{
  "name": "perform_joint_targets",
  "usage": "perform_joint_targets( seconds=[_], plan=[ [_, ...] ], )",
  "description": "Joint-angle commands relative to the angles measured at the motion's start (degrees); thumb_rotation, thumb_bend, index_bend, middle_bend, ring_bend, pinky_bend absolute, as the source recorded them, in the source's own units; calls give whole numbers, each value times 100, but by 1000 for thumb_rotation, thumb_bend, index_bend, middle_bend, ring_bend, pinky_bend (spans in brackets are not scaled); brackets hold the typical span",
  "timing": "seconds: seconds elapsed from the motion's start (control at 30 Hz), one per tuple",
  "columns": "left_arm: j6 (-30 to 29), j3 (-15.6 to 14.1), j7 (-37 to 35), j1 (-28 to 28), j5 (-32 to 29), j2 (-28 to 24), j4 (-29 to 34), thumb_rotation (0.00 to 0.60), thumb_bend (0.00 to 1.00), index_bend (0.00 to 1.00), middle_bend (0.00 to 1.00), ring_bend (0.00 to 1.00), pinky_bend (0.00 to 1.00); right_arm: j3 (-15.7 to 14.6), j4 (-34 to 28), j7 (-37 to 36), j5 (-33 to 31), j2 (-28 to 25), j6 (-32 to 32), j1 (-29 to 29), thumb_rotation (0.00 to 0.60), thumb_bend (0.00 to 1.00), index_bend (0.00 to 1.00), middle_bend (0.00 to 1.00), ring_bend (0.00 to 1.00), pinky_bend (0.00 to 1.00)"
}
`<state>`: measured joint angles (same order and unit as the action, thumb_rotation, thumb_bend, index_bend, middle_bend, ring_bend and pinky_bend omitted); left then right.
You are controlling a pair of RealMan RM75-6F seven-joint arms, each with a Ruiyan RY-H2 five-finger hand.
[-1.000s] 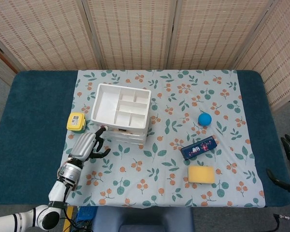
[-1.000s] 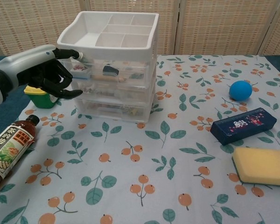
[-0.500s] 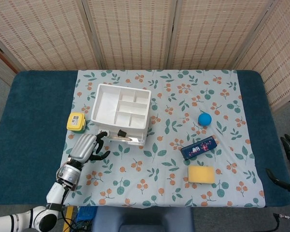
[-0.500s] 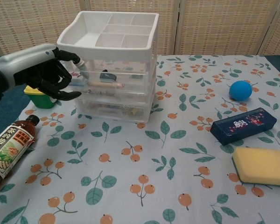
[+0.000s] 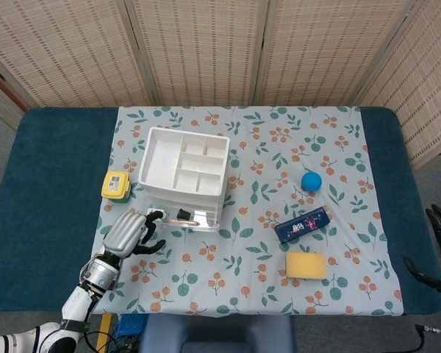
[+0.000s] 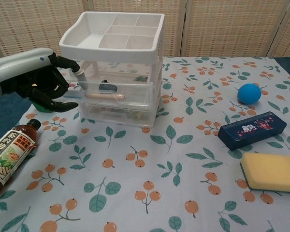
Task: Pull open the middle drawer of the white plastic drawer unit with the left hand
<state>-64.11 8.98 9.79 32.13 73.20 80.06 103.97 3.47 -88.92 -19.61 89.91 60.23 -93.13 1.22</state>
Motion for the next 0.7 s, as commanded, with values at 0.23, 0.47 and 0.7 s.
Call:
perform_joint_targets(
  seconds=[0.23, 0.47, 0.7],
  plan=[
    [2, -129, 139, -29, 50, -149, 202, 600, 278, 445, 835, 961, 1000, -1, 32, -37, 3, 3, -18, 10, 600, 284, 0, 5, 0, 0],
    [-3, -195, 182, -52, 58, -209, 314, 600, 278, 445, 835, 960, 1000, 2, 58, -56, -6, 4, -17, 12, 600, 283, 0, 5, 0, 0],
    [-11, -250, 210, -72, 78, -254, 411, 600, 278, 433, 835, 960, 1000, 2, 78, -82, -15, 9, -14, 15, 600, 283, 0, 5, 0, 0]
  ],
)
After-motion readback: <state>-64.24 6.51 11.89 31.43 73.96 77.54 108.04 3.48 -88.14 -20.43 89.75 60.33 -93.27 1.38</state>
